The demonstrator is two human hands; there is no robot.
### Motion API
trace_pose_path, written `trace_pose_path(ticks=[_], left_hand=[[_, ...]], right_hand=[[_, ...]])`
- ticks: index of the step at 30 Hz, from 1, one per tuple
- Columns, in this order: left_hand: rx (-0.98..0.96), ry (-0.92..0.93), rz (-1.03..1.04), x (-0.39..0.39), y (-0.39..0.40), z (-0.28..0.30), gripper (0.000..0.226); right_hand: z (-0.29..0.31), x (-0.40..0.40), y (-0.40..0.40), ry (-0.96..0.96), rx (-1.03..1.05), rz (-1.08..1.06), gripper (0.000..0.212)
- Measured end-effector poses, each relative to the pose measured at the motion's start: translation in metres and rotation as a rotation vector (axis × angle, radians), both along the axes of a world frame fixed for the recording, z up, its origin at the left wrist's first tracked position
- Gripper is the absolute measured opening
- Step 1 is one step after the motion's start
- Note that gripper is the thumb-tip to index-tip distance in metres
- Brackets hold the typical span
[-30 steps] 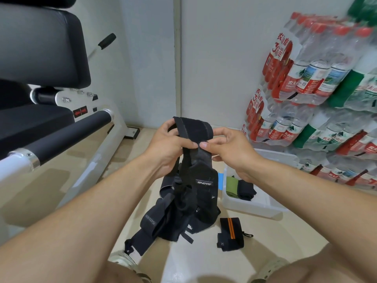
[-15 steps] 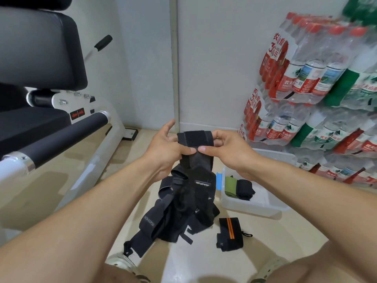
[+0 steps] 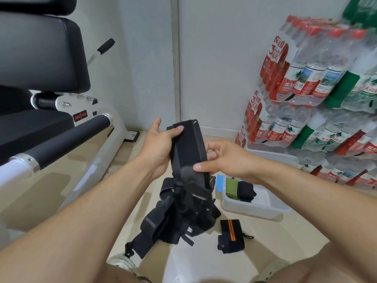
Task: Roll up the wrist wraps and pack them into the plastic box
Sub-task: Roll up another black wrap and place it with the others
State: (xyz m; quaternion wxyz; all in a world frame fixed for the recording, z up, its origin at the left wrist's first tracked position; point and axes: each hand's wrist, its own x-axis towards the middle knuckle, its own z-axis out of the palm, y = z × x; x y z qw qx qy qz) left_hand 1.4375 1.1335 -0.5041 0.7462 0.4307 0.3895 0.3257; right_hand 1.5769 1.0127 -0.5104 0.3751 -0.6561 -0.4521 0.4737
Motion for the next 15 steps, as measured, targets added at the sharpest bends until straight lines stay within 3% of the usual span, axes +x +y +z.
trace_pose_path(ticks=[2, 5, 9, 11, 15], left_hand=[[0.068, 0.068, 0.021, -0.001, 0.002, -0.002, 0.079], [0.202, 0.192, -0.032, -0.004, 0.003, -0.006, 0.074], [0.330, 0.251, -0.232, -0.006, -0.002, -0.007, 0.064], [0.365, 0.251, -0.316, -0.005, -0.003, -0.007, 0.063], [0.358, 0.144, -0.492, -0.004, -0.004, -0.003, 0.059]], right_hand=[[-0.003, -0.002, -0.002, -0.087, -0.075, 0.093, 0.011], [0.002, 0.009, -0.004, -0.202, -0.231, 0.178, 0.015], [0.007, 0.039, -0.005, -0.389, -0.154, -0.058, 0.008], [0.009, 0.046, -0.003, -0.335, -0.002, -0.184, 0.013], [0.001, 0.043, -0.002, -0.115, -0.024, 0.032, 0.046]])
